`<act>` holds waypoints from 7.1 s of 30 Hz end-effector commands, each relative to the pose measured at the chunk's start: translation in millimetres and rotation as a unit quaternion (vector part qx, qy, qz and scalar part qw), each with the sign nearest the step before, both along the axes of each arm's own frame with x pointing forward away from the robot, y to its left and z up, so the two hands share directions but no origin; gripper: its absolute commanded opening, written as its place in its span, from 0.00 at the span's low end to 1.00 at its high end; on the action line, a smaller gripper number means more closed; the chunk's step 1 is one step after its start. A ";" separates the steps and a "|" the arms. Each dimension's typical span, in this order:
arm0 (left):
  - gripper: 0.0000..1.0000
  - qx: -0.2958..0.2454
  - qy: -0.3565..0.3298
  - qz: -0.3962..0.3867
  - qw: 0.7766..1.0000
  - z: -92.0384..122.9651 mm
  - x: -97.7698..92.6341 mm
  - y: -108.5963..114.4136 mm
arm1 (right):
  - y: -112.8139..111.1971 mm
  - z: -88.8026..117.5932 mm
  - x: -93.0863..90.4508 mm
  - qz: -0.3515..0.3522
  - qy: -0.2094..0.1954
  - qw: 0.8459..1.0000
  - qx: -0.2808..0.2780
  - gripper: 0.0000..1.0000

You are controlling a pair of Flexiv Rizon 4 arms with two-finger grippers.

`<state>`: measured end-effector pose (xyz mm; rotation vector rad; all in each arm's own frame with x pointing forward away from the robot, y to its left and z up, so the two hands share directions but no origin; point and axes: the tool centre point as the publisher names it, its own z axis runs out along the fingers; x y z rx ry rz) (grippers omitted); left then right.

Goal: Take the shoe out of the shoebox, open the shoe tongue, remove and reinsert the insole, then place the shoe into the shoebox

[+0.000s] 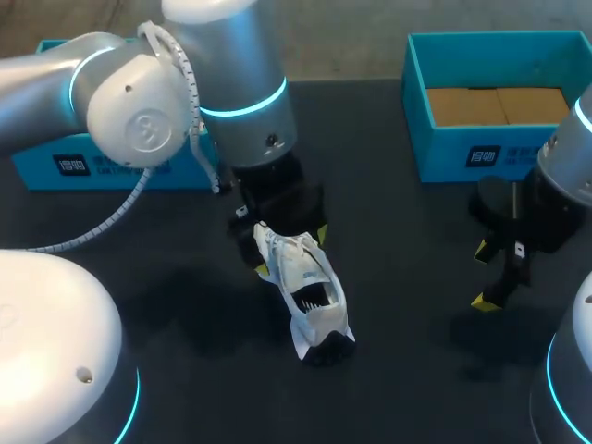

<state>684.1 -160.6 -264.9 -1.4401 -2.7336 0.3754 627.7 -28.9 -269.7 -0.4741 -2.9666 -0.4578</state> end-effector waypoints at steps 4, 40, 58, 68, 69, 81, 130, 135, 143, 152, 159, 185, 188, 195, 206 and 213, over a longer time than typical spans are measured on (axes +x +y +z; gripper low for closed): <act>1.00 0.017 0.043 0.201 0.979 12.1 -23.4 8.9 | 0.0 -0.6 -1.5 -0.001 -0.001 1.000 -0.001 1.00; 1.00 0.097 0.104 0.562 0.815 -32.1 -82.8 -38.5 | 0.0 -0.6 -1.5 -0.001 -0.001 1.000 -0.001 1.00; 1.00 0.141 0.113 0.580 0.794 -70.2 -69.9 -52.3 | 0.0 -0.6 -1.5 -0.001 -0.001 1.000 -0.001 1.00; 1.00 0.160 0.112 0.575 0.795 -93.3 -79.0 -49.3 | 0.0 -0.6 -1.5 -0.001 -0.001 1.000 -0.001 1.00; 1.00 0.161 0.111 0.575 0.795 -95.9 -80.0 -48.9 | 0.0 -0.6 -1.5 -0.001 -0.001 1.000 -0.001 1.00; 1.00 0.146 0.084 0.591 0.789 -118.0 -89.5 -49.1 | 0.0 -0.6 -1.5 -0.001 -0.001 1.000 -0.001 1.00; 0.00 0.134 0.053 0.614 0.776 -121.4 -75.1 -48.0 | 0.0 -0.6 -1.5 -0.001 -0.001 1.000 -0.001 1.00; 0.00 0.129 0.050 0.609 0.781 -106.4 -66.5 -43.7 | 0.0 -0.6 -1.5 -0.001 -0.001 1.000 -0.001 1.00; 0.00 0.135 0.054 0.591 0.794 -75.2 -51.0 -34.4 | 0.0 -0.6 -1.5 -0.001 -0.001 1.000 -0.001 1.00; 0.00 0.138 0.073 0.564 0.811 -30.2 -24.7 -20.3 | 0.0 -0.6 -1.5 -0.001 -0.001 1.000 -0.001 1.00; 0.00 0.150 0.077 0.533 0.829 11.9 2.8 -5.1 | 0.0 -0.6 -1.5 -0.001 -0.001 1.000 -0.001 1.00; 0.00 0.163 0.044 0.459 0.872 119.1 151.9 91.0 | 0.0 -0.6 -1.5 -0.001 -0.001 1.000 -0.001 1.00; 0.00 0.163 0.048 0.455 0.874 123.3 174.7 107.2 | 0.0 -0.6 -1.5 -0.001 -0.001 1.000 -0.001 1.00; 0.00 0.161 0.056 0.453 0.875 125.3 197.3 125.9 | 0.0 -0.6 -1.5 -0.001 -0.001 1.000 -0.001 1.00; 0.00 0.161 0.056 0.453 0.875 125.3 197.3 125.9 | 0.0 -0.6 -1.5 -0.001 -0.001 1.000 -0.001 1.00; 0.00 0.161 0.056 0.453 0.875 125.3 197.3 125.9 | 0.0 -0.6 -1.5 -0.001 -0.001 1.000 -0.001 1.00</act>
